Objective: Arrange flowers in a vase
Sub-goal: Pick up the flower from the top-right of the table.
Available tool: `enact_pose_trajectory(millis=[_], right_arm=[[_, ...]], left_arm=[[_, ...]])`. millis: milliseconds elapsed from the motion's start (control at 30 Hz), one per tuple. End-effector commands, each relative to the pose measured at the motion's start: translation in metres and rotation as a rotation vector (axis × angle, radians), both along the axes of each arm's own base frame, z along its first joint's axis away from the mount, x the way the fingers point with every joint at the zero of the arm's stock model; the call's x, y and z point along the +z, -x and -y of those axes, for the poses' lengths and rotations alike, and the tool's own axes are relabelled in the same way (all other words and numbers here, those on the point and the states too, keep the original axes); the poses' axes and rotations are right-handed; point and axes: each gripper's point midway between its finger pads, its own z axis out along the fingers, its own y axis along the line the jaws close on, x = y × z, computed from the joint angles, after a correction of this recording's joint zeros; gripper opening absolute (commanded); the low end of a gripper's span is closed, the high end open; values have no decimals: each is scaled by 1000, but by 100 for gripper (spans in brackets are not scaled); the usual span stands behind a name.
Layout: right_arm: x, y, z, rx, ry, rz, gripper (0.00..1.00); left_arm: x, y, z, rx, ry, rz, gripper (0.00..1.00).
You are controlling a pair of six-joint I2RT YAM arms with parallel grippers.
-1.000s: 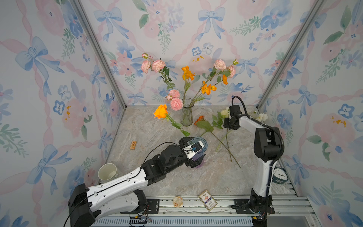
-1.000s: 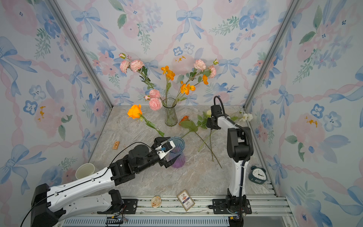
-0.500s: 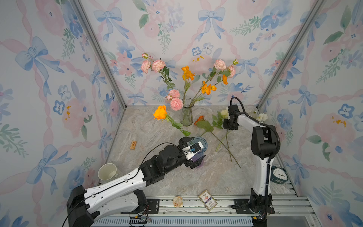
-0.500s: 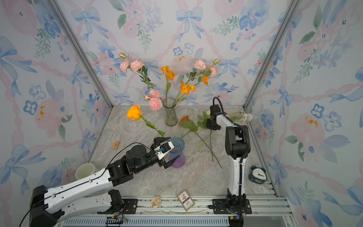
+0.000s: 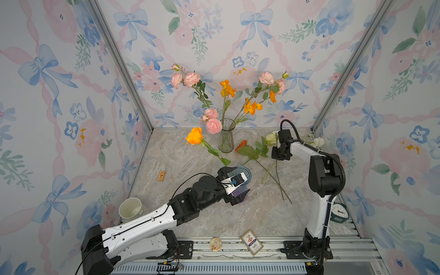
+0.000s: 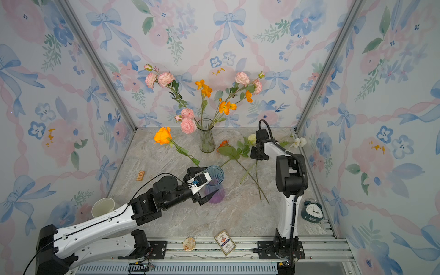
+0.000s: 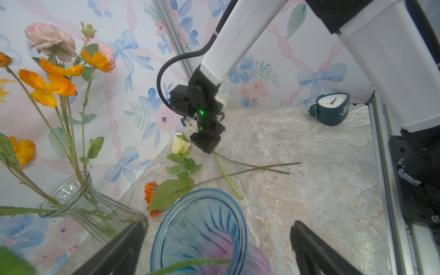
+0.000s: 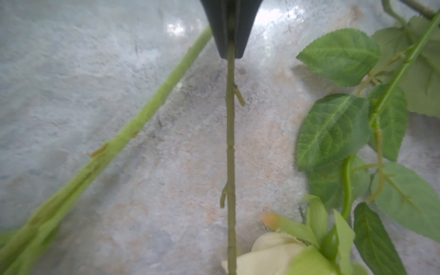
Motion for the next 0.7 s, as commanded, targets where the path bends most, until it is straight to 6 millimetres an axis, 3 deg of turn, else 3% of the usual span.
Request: enact_pose_trajectory(millis=[0, 300, 500, 667], right_arm=[[54, -4, -1, 6, -25, 150, 5], [137, 29, -17, 21, -191, 382, 4], [229, 73, -47, 104, -295, 677, 5], [321, 133, -79, 185, -272, 947, 7]], left_arm=[[3, 6, 0, -29, 12, 19, 98], [9, 15, -1, -71, 27, 35, 98], [19, 37, -8, -171, 34, 79, 98], [29, 42, -16, -183, 50, 105, 98]])
